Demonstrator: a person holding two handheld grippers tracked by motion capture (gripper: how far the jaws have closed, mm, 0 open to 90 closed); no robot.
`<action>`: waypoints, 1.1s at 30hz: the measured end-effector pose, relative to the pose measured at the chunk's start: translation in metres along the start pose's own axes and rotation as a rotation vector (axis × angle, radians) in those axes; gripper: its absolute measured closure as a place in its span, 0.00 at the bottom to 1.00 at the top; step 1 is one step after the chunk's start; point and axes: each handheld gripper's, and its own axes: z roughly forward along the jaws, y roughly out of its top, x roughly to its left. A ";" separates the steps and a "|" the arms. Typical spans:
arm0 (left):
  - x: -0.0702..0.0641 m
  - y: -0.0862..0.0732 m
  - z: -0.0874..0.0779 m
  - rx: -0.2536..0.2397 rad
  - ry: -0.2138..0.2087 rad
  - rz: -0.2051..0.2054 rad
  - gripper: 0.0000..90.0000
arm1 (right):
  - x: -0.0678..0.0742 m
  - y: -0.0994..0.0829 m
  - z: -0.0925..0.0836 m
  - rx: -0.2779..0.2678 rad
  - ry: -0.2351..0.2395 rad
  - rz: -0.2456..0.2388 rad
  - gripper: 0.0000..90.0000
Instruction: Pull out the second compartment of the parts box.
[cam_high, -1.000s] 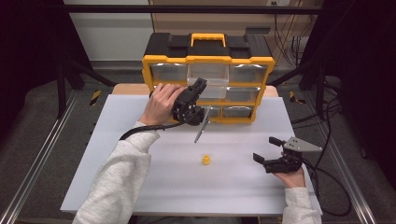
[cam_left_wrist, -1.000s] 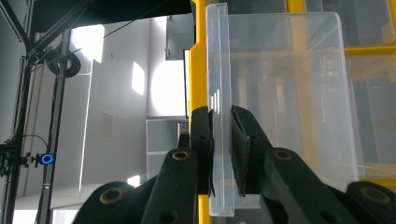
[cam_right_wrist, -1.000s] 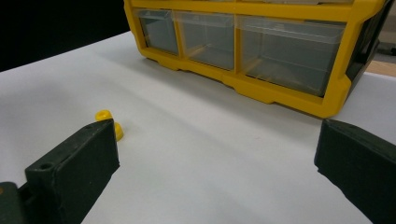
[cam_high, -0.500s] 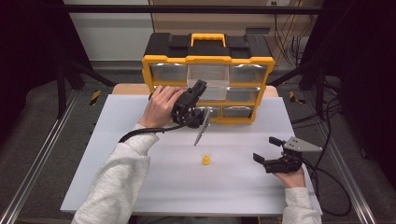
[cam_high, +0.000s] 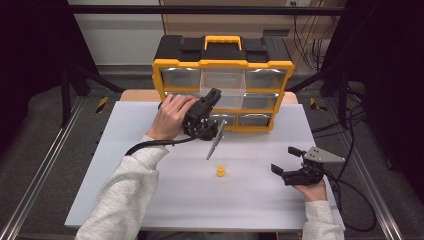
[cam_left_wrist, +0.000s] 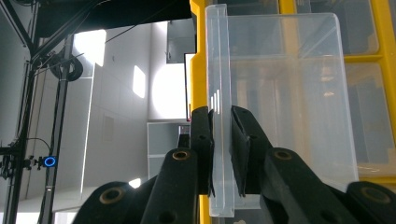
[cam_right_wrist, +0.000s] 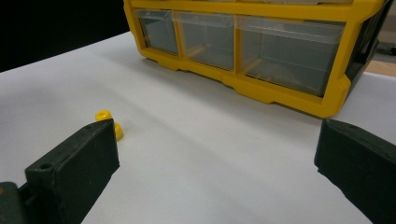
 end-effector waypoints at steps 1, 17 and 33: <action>0.000 0.000 0.000 -0.001 0.000 0.000 0.88 | 0.000 0.000 0.000 0.000 0.000 0.001 0.00; 0.000 0.001 -0.002 -0.004 -0.018 -0.016 0.87 | 0.000 0.000 0.000 -0.002 0.000 0.002 0.00; 0.009 0.001 0.000 -0.002 -0.085 -0.087 0.84 | 0.000 0.000 0.000 0.000 0.002 0.003 0.00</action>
